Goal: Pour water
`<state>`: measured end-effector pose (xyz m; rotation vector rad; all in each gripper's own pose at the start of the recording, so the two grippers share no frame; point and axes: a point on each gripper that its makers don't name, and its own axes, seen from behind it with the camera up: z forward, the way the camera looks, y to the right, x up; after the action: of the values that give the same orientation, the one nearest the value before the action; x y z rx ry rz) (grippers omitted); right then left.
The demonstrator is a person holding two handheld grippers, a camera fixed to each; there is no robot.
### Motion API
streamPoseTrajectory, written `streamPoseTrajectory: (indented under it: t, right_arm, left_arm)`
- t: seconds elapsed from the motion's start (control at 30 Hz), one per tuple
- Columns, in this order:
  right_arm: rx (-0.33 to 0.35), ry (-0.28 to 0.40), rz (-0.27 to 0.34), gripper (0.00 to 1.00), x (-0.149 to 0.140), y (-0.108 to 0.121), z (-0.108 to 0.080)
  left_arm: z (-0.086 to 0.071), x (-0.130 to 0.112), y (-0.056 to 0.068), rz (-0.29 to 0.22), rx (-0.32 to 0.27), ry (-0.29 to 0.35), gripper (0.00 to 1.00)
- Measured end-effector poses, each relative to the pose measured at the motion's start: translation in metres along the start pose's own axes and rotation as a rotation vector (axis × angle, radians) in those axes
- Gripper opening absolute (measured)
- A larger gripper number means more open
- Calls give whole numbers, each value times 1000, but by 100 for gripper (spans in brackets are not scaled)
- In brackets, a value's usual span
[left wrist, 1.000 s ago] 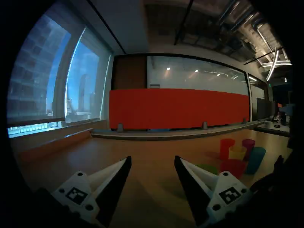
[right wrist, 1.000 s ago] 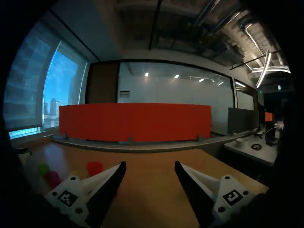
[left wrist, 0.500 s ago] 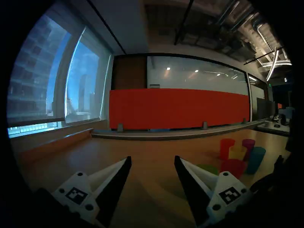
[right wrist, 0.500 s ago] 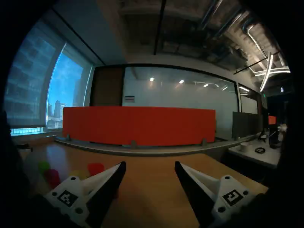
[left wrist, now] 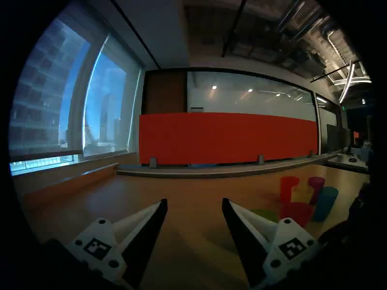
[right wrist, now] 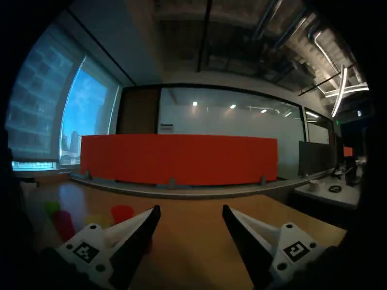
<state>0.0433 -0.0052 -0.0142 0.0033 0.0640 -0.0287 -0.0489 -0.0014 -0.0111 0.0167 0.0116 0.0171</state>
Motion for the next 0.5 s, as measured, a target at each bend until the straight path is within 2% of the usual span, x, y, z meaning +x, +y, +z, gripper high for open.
streamPoseTrajectory:
  t: [0.17, 0.5]
  right_arm:
    - [17, -8, -1, 99, -14, -3, 2]
    - [7, -32, 36, 99, -32, 5, 8]
  left_arm:
    - [0, 0, 0, 0, 0, 0, 83]
    - [0, 0, 0, 0, 0, 0, 83]
